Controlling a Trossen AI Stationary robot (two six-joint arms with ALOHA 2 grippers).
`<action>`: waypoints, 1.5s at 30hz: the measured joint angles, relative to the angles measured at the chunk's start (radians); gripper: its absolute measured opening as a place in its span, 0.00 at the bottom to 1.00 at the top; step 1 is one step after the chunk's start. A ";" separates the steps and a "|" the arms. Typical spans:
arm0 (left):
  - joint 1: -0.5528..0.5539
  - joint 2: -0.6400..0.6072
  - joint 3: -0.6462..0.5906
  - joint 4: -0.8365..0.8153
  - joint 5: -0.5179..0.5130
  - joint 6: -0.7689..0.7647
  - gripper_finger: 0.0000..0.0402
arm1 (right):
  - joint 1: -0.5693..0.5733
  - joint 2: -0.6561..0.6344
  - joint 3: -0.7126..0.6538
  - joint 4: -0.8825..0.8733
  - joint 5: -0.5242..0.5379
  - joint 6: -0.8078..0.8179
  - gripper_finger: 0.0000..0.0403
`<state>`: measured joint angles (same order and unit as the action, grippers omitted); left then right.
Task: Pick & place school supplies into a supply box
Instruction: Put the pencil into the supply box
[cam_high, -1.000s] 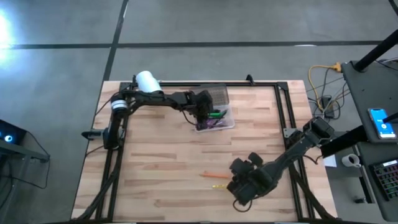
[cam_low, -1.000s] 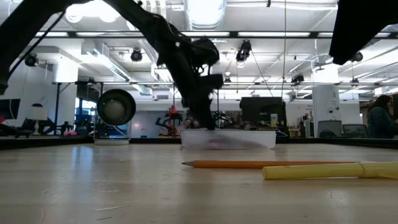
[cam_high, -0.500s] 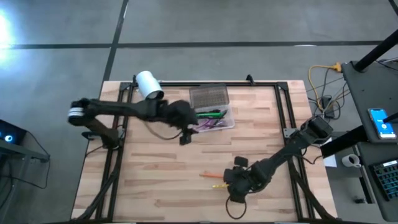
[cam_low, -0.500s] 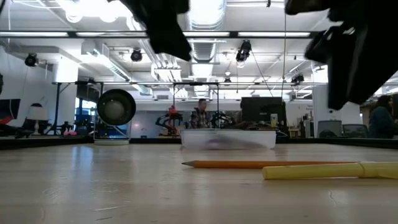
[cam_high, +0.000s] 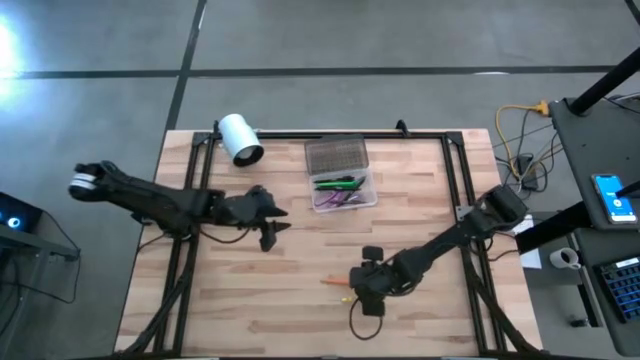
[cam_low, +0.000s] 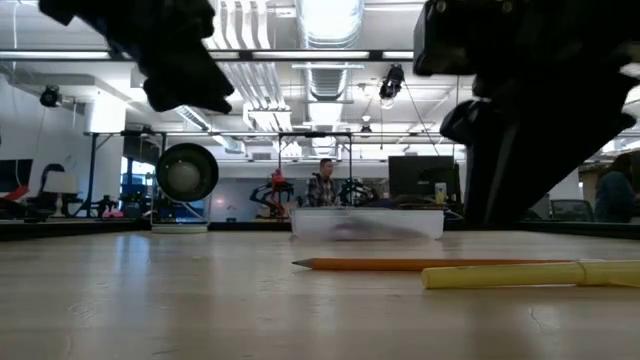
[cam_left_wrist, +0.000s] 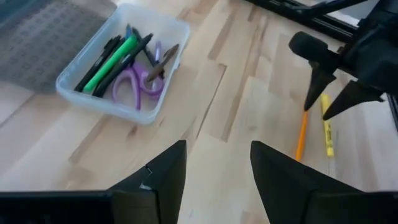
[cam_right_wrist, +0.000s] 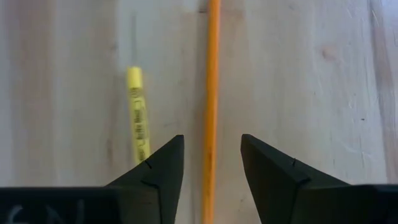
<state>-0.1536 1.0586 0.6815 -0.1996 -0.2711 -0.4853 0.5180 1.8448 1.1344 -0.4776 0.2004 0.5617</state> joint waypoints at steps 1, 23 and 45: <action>-0.005 -0.010 -0.013 0.005 -0.001 -0.008 0.41 | -0.003 0.009 -0.001 0.002 0.000 0.004 0.37; -0.003 -0.017 0.026 0.000 -0.018 0.058 0.41 | -0.021 0.139 0.018 0.021 0.010 0.044 0.20; -0.017 -0.017 0.026 -0.002 -0.013 -0.004 0.41 | -0.108 0.016 0.157 -0.456 0.223 -0.107 0.02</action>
<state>-0.1708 1.0420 0.7074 -0.2012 -0.2838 -0.4896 0.4096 1.8608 1.2914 -0.9337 0.4237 0.4543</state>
